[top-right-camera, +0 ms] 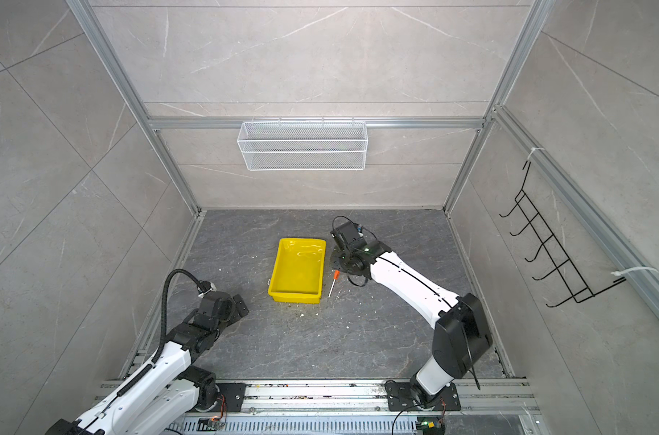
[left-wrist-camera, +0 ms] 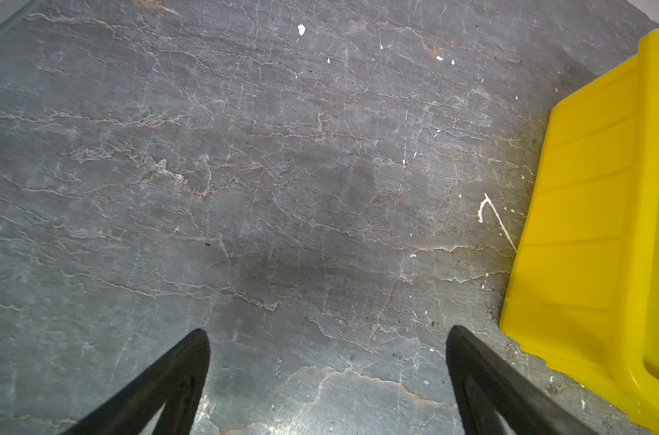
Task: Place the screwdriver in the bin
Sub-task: 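Lift the screwdriver with the right gripper and carry it over the yellow bin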
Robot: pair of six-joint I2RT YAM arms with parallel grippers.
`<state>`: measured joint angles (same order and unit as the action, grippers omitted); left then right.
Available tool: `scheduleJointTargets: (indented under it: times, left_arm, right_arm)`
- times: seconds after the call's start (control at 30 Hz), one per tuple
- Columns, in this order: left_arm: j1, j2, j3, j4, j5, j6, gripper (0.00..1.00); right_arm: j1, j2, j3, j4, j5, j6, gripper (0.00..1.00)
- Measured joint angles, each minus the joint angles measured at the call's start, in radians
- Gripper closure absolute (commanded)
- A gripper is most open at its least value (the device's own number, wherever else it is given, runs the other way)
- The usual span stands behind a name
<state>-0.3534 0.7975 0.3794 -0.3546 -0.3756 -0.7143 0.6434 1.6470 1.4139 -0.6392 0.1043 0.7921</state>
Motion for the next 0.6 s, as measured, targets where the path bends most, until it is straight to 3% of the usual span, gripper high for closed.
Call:
scheduleJointTargets:
  times: [0.33,0.6]
  left_arm:
    - [0.0,0.025,0.0,0.003,0.011,0.001,0.0]
    - [0.0,0.041,0.0,0.003,0.01,0.0,0.0]
  right_arm:
    - [0.045,0.341,0.367,-0.049,-0.057,-0.004,0.82]
    - [0.046,0.635,0.744,-0.212,-0.1,-0.012,0.77]
